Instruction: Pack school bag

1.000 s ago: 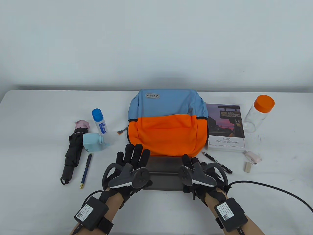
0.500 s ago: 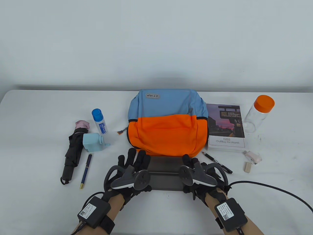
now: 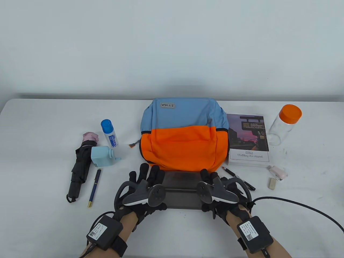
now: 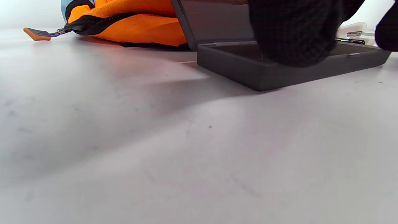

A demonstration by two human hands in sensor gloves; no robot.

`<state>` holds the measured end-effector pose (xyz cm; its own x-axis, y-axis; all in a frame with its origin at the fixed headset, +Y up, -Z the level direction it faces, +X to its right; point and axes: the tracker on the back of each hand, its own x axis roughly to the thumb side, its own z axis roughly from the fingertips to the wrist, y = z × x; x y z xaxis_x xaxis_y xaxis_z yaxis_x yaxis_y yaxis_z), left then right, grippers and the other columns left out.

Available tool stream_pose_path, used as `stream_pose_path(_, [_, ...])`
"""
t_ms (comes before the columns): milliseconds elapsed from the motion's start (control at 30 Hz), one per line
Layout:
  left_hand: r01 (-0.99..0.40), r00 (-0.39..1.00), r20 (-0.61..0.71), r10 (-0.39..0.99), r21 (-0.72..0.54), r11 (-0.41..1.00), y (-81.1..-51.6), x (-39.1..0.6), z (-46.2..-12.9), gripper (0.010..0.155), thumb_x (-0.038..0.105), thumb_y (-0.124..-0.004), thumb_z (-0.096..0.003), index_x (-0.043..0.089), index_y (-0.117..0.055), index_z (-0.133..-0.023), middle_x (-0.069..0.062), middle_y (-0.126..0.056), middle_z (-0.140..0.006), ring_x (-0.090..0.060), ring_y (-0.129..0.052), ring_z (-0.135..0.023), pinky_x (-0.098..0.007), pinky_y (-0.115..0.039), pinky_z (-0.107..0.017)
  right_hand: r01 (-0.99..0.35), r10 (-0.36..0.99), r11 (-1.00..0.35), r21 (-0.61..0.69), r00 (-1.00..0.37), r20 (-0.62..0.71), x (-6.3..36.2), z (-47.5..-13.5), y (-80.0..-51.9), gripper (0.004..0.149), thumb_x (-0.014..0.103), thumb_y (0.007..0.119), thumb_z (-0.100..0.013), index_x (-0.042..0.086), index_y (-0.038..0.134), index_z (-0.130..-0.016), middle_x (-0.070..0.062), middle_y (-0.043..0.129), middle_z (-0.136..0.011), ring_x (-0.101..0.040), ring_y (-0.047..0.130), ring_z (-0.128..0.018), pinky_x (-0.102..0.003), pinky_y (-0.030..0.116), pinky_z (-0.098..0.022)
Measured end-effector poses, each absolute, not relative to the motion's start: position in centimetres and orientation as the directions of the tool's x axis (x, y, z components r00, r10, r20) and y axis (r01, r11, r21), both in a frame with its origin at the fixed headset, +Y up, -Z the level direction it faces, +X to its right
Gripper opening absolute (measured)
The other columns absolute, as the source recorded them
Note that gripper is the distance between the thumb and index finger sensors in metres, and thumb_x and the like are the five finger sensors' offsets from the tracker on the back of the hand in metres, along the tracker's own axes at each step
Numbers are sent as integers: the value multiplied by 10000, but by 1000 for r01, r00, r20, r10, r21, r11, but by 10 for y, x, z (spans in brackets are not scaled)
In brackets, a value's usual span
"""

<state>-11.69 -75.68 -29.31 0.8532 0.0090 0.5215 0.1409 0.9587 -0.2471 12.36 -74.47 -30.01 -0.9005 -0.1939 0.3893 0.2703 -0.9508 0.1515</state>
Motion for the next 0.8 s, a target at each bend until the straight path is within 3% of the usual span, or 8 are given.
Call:
stream_pose_path(233, [144, 853, 521, 5, -245, 959, -757, -117, -293, 1141, 611, -712, -484, 34, -7, -1170, -292, -20, -1195, -682, -24, -1023, -919, -244, -665, 185, -157, -981, 62, -938, 310, 152, -305, -713, 1139, 545, 899, -191, 35, 346, -1045, -314, 534, -1071, -506, 824, -804, -681, 736, -563])
stream_pose_path(367, [147, 853, 521, 1, -243, 959, -757, -117, -293, 1141, 612, -712, -484, 35, -8, -1170, -290, -21, -1196, -682, -23, -1022, -919, -241, -663, 118, -140, -987, -107, -965, 223, 181, -307, -694, 906, 465, 962, -259, 73, 617, -999, -241, 716, -1016, -464, 889, -766, -649, 789, -533])
stream_pose_path(533, [149, 854, 520, 2, -248, 957, -758, -117, -293, 1138, 612, -711, -486, 34, -10, -1171, -294, -22, -1196, -681, -23, -1023, -921, -239, -660, 53, -63, -995, -86, -992, 112, 211, -315, -688, 736, 414, 972, -294, 103, 761, -927, -179, 871, -928, -463, 891, -762, -648, 790, -530])
stream_pose_path(700, [141, 855, 518, 13, -257, 956, -758, -118, -293, 1139, 613, -711, -487, 36, -6, -1171, -298, -19, -1194, -682, -19, -1021, -922, -231, -657, 68, -69, -998, -10, -994, 84, 206, -332, -695, 648, 391, 970, -308, 108, 832, -874, -164, 955, -848, -427, 956, -704, -622, 827, -504])
stream_pose_path(800, [144, 854, 520, 7, -249, 958, -758, -118, -293, 1140, 611, -713, -488, 33, -5, -1171, -297, -20, -1196, -682, -20, -1023, -924, -223, -650, 172, -173, -985, -22, -981, 84, 191, -340, -708, 599, 356, 972, -307, 96, 864, -836, -173, 991, -797, -332, 1071, -527, -531, 931, -378])
